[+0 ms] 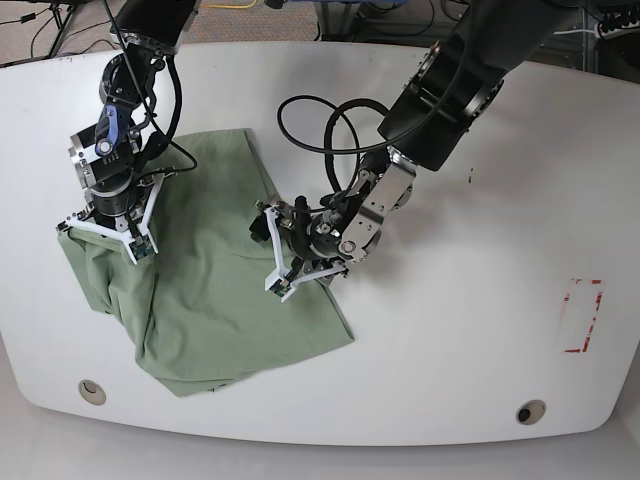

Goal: Layout the t-shirt on the table in an organized manner, then fold the t-shirt properly
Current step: 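Release the shirt with the left gripper and regrasp its fabric nearby, then pull the shirt fabric with the left gripper away from the right gripper, then release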

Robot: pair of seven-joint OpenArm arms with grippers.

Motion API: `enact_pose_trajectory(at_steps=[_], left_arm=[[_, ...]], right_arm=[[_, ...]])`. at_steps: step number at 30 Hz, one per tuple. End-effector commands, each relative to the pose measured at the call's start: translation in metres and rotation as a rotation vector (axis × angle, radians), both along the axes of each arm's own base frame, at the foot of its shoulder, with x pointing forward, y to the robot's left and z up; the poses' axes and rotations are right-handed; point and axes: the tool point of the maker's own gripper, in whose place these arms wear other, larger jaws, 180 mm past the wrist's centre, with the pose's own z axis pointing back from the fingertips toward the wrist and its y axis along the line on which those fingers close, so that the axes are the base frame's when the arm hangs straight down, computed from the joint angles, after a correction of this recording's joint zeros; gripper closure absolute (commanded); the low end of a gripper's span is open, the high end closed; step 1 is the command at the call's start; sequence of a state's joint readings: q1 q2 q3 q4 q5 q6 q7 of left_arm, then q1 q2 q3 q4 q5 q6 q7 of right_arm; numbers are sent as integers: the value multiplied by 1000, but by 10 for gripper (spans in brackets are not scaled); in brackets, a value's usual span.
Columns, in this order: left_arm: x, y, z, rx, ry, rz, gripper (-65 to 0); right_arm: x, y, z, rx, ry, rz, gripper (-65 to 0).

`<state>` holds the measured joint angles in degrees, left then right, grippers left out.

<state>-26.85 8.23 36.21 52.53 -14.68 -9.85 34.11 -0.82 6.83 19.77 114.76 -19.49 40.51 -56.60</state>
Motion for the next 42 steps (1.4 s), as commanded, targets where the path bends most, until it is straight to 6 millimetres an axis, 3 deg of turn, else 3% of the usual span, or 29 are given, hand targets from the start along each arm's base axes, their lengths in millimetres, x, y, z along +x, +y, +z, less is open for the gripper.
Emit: enact_pose_trajectory(at_steps=[1,5,11,13,16,19,21,24,29,32,42], left_arm=[[15,-9,15,-22,-49,2,-483],[9,-6,-6,10,-35,-7,-483],[3,-2,-21,31,-20,-13,-457],[3,-2,-21,33,-19,-14,-390],[3,-2,-22,32,-18,-11,-190],[3,-1,-21,30,-17,-10,-35],[2,-1,-23,34,-12,-11,-1],[-1,0,-24,48,5,-15,-6],[-3,26,-36,104,36,-10,-6],[-17,47,-46,133,59,-43,-6],[-38,141,-49,210,65,-1,-7]], right_arm=[[8,-2,16,-12,-55,3,-2],[8,-2,16,-12,-55,3,-2],[8,-2,16,-12,-55,3,-2],[8,-2,16,-12,-55,2,-2],[9,-2,17,-12,-58,2,-2],[12,-3,21,-12,-72,0,-2],[13,-3,22,-12,-75,0,-2],[15,-2,23,-12,-79,1,-2],[23,-4,35,-19,-109,-5,-2],[25,-4,37,-19,-116,-5,-2],[25,-3,36,-19,-115,-4,-2]])
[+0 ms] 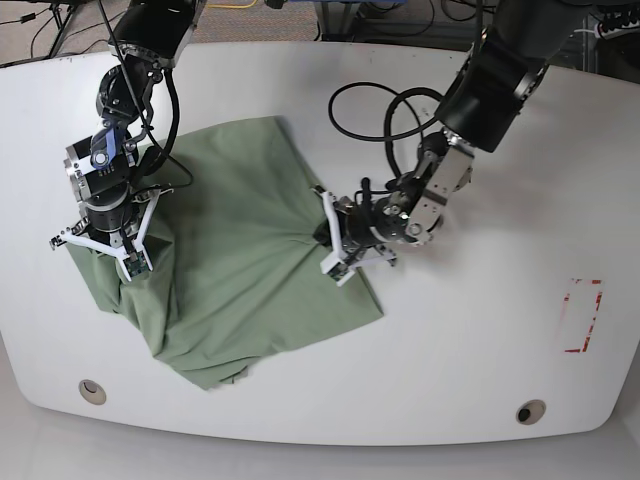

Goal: Layout the t-shirt on the table in an organized manner, then fold the t-shirt properly
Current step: 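Pull the shirt fabric with the left gripper away from the right gripper, then release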

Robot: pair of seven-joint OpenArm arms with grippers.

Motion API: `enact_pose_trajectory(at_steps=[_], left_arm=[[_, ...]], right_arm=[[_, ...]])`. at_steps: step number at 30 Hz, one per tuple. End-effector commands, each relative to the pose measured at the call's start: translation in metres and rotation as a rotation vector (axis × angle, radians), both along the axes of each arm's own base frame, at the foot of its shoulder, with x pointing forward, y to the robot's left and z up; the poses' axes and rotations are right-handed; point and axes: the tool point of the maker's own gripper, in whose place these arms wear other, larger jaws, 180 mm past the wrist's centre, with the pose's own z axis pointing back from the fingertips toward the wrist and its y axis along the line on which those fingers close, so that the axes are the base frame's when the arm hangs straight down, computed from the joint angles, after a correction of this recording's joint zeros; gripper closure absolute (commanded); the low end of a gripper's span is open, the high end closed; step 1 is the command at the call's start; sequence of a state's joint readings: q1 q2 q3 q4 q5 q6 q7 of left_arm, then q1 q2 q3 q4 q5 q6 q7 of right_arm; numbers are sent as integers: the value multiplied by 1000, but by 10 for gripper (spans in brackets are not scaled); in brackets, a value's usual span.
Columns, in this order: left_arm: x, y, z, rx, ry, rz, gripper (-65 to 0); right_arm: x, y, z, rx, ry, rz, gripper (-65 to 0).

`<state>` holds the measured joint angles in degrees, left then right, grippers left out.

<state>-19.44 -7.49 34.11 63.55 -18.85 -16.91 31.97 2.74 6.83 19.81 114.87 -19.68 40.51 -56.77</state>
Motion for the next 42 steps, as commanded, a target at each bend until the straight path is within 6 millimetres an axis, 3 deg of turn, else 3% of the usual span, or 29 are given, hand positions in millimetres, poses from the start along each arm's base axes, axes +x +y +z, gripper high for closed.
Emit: enact_pose_trajectory(at_steps=[1,17,22,29,39,42], left_arm=[[-20,52,-28,204,81,13,-7],[-43,211,-12,430,47,111,-10],[-45,241,-4,448,52,101,-10],[-45,264,8,478,75,88,-11],[-53,264,7,504,122,22,-11],[-53,263,7,502,122,23,-11]], right_arm=[[7,-3,16,-14,-53,-1,-2],[5,-5,15,-19,-47,-4,-2],[4,-8,15,-22,-46,-12,-2],[-4,-24,14,-15,-47,-70,-2],[-31,-26,-13,-9,85,-135,-8],[-41,-25,-23,15,116,-164,-51]])
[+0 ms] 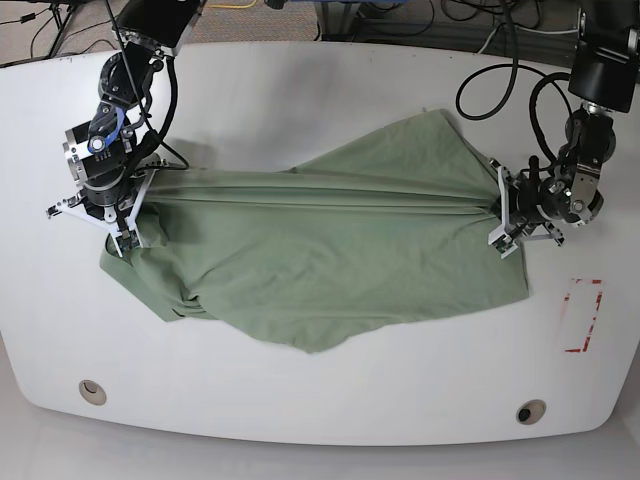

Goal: Layout the t-shirt on the table in an organized manner, then fold the t-shirt properly
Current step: 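Pull the shirt fabric with the left gripper away from the right gripper, then release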

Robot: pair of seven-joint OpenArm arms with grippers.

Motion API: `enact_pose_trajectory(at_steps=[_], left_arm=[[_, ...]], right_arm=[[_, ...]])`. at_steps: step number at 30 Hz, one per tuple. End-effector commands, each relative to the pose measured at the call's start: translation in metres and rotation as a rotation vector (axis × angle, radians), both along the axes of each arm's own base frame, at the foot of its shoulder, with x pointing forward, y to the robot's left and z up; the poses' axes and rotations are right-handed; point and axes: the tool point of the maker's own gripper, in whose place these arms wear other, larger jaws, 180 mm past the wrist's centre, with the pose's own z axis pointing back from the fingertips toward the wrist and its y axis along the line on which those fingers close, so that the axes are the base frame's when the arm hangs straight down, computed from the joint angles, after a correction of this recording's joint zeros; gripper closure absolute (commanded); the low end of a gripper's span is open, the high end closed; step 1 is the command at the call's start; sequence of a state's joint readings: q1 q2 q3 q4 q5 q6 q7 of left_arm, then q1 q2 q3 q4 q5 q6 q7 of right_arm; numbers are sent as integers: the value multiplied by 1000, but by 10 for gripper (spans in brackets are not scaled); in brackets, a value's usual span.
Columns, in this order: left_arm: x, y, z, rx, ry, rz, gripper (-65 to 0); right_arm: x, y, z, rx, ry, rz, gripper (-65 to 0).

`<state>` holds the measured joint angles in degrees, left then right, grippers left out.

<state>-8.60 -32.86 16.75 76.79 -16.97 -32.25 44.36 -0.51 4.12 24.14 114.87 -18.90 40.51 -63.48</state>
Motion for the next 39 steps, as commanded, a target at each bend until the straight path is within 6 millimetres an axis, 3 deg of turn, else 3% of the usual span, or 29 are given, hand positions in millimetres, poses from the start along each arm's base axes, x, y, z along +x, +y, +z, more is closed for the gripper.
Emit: enact_pose_trajectory(at_steps=[1,6,10,18,21,24,28,34,39], left_arm=[[-7,20,-3,89,40,8,-11],[-7,12,-6,71,42,6,-11],[-6,10,-5,64,38,2,-13],[19,-19,10,6,-24,-17,-19],[26,-37,22,-23,-69,-42,-111],[34,-51,38,-61,-121,-41,-257],[42,-59,53,-94,-157,-1,-396],[53,-62,79,-138,-216,62,-410],[47,-70,98,-112,-232,-8,-410]], right_arm=[[-5,-9,6,-17,-18,-42,-76],[-15,-13,-1,10,-6,-88,-152],[-23,-15,-7,15,12,-101,-152],[-26,-16,-8,15,18,-104,-159],[-25,-15,-8,15,18,-102,-160],[-25,-15,-8,15,18,-101,-160],[-26,-15,-9,14,21,-102,-160],[-27,-15,-9,14,23,-105,-160],[-26,-12,-10,24,22,-100,-160]])
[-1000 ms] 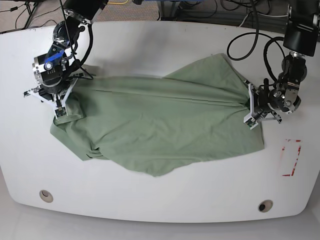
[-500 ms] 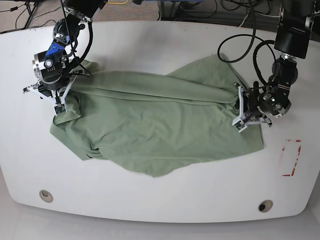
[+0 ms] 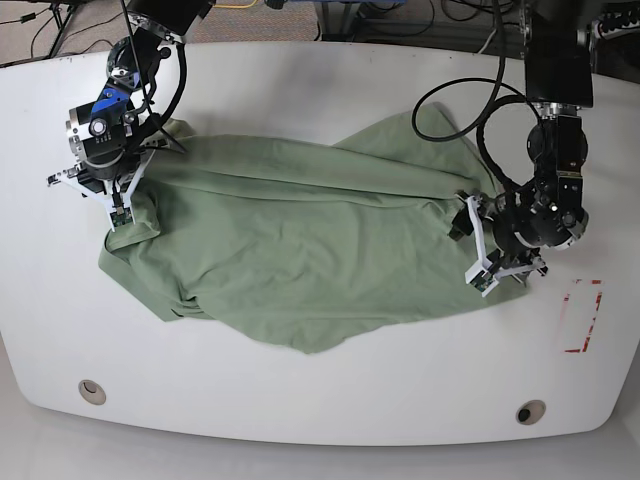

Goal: Layout the t-shirt on the table in an organized manner, then fold the t-shirt properly
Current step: 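Pull the shirt fabric with the left gripper away from the right gripper, then release, then move the left gripper to the shirt's edge and pinch it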

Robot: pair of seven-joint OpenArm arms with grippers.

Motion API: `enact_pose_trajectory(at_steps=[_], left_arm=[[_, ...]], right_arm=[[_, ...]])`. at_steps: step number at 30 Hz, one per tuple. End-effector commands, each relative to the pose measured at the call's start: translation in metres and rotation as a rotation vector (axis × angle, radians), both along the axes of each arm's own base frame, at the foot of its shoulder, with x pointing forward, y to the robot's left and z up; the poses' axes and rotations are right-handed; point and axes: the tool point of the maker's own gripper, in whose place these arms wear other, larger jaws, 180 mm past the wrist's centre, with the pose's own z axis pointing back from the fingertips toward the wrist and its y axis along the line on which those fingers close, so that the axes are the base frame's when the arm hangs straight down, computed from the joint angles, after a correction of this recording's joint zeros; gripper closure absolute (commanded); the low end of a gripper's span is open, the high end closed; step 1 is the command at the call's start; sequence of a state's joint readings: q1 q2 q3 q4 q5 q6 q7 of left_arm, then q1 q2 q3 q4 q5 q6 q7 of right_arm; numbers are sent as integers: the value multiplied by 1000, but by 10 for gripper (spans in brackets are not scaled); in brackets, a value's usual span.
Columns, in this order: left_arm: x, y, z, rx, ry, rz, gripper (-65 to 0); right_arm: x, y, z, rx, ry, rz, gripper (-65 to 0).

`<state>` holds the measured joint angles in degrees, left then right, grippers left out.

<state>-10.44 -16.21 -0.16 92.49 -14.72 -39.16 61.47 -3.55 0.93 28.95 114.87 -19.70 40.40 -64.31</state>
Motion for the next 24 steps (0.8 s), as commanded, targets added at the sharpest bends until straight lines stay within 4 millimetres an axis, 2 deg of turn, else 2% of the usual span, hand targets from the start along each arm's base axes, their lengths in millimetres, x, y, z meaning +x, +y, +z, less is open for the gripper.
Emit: enact_pose_trajectory(at_steps=[1,3,10,12,16,20,24], left_arm=[[8,-5,26,4,-69,-14,-410],[0,0,30,39,-57,5,-410],[-44,5,22,98,-2,27,-410],[-64,10,11,112,44,36,-408],[-92,16,-8,119,115,51,-408],[-114,16,-24,118,174,47,-408],[-127,13,-32,114,210,40,-408]], right_arm=[[8,0,11,-8,-46,0,-160],[8,4,10,3,-47,-3,-160],[10,8,8,20,-51,2,-160],[10,13,6,36,-52,1,-160],[9,17,4,48,-52,-1,-160],[9,18,3,49,-51,-1,-160],[9,17,3,46,-50,-1,-160]])
